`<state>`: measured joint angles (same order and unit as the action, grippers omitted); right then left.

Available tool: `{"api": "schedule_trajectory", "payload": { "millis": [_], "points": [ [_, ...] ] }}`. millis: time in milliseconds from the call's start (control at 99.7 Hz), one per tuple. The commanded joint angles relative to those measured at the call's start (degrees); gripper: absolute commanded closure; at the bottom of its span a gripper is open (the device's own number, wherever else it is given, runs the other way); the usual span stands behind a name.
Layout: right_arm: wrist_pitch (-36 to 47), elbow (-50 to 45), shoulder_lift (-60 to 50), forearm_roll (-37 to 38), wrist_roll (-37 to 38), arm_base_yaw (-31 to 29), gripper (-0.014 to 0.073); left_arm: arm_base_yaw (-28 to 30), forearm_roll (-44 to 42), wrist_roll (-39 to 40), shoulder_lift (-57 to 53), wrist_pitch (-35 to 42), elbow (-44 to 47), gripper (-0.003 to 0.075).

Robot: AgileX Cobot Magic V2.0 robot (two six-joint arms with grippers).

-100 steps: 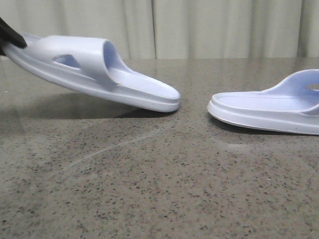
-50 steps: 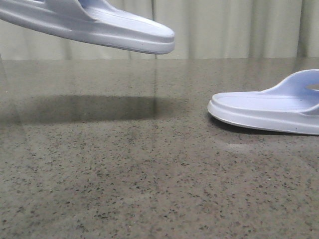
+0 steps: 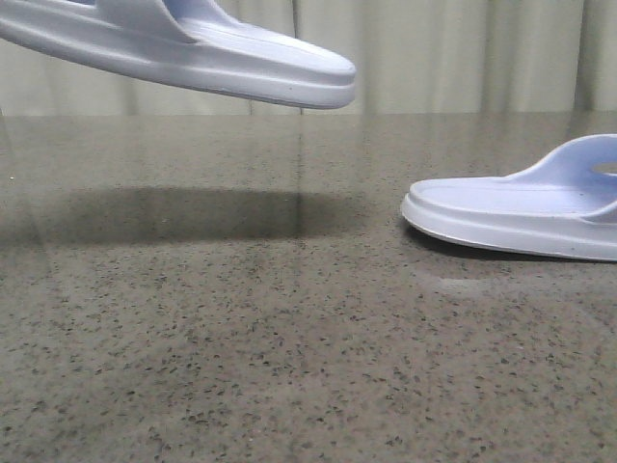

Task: Insert blue slippers together front up

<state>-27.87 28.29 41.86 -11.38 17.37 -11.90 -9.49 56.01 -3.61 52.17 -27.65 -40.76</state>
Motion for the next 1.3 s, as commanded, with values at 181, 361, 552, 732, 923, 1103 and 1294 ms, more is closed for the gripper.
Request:
{"api": "schedule_trajectory", "payload": {
  "millis": [181,361,552,732,923,1103,1294],
  "points": [
    [5.49,2.01,5.73,-5.83,0.09,-0.3,0.0224,0.29,2.49,-0.1,-0.76,1.81,-1.53,0.0701],
    [6.78,2.01,8.82,-9.02,0.09,-0.3,0.0224,0.29,2.49,-0.1,-0.76,1.81,-1.53,0.0701],
    [6.91,2.01,11.17,-11.6,0.09,-0.3,0.0224,0.29,2.49,-0.22,-0.76,1.81,-1.53,0.0701],
    [7.38,2.01,12.94,-14.47,0.09,-0.19,0.0224,0.29,2.51,-0.47,-0.76,1.81,-1.53,0.0701],
    [7.97,2.01,14.62,-16.6,0.09,0.16,0.0224,0.29,2.61,-0.56,-0.76,1.81,-1.53,0.0701],
    [8.2,2.01,16.87,-18.19,0.09,0.16,0.0323,0.29,2.61,-0.56,-0.76,1.81,-1.53,0.0701],
    [8.2,2.01,17.93,-20.51,0.09,0.16,0.0466,0.29,2.61,-0.56,-0.76,1.81,-1.53,0.0701]
  ]
}}
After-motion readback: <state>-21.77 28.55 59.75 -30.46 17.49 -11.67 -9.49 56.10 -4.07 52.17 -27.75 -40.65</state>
